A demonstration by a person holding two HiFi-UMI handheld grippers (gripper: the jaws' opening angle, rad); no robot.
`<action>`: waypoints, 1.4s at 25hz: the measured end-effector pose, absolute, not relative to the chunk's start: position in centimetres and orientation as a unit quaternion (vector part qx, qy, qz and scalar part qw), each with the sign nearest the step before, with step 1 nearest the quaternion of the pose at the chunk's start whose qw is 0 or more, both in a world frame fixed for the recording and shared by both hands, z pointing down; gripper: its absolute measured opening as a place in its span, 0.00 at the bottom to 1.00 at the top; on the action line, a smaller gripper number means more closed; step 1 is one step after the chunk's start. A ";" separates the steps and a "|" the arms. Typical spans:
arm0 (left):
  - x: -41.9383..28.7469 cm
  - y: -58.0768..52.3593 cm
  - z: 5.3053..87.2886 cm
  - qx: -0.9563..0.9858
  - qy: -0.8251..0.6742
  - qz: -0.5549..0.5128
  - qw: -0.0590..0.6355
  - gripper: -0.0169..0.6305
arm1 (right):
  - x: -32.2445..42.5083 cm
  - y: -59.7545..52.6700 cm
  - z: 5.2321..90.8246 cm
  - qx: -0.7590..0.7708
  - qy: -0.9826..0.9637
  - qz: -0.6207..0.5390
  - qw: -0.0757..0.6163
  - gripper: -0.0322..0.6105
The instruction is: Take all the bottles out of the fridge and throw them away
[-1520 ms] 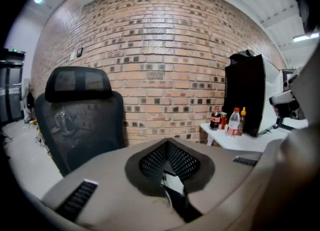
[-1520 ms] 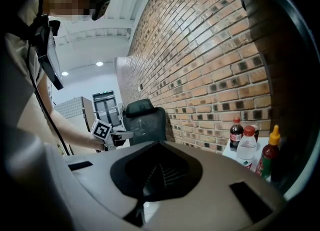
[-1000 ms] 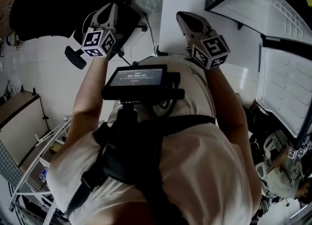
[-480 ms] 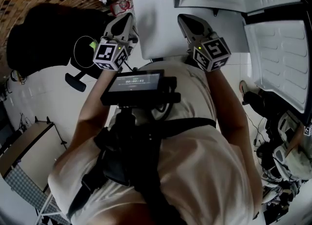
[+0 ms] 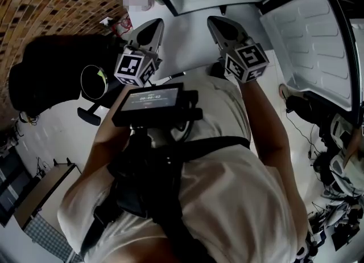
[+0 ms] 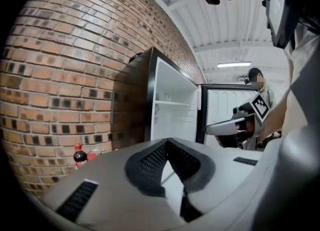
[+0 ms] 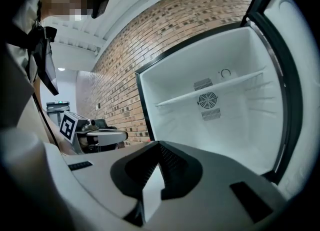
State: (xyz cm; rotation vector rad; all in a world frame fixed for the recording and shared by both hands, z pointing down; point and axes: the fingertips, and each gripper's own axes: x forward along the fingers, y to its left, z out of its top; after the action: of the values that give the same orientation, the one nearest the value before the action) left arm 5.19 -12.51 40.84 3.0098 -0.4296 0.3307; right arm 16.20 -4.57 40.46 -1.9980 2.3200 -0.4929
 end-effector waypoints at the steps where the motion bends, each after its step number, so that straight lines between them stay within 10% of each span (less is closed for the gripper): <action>1: 6.1 -12.0 40.7 0.984 -0.132 0.107 0.041 0.04 | 16.9 -4.2 40.5 -0.648 0.745 -0.159 0.022 0.04; 35: 13.0 -8.9 40.3 0.991 -0.077 0.108 0.030 0.04 | 20.7 -1.8 37.0 -0.654 0.745 -0.110 0.063 0.03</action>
State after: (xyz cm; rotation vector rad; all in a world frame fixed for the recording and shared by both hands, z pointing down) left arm 13.01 -8.88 40.29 3.0542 -0.2374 0.3340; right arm 20.68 -1.76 36.99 -1.9769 2.2514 -0.3335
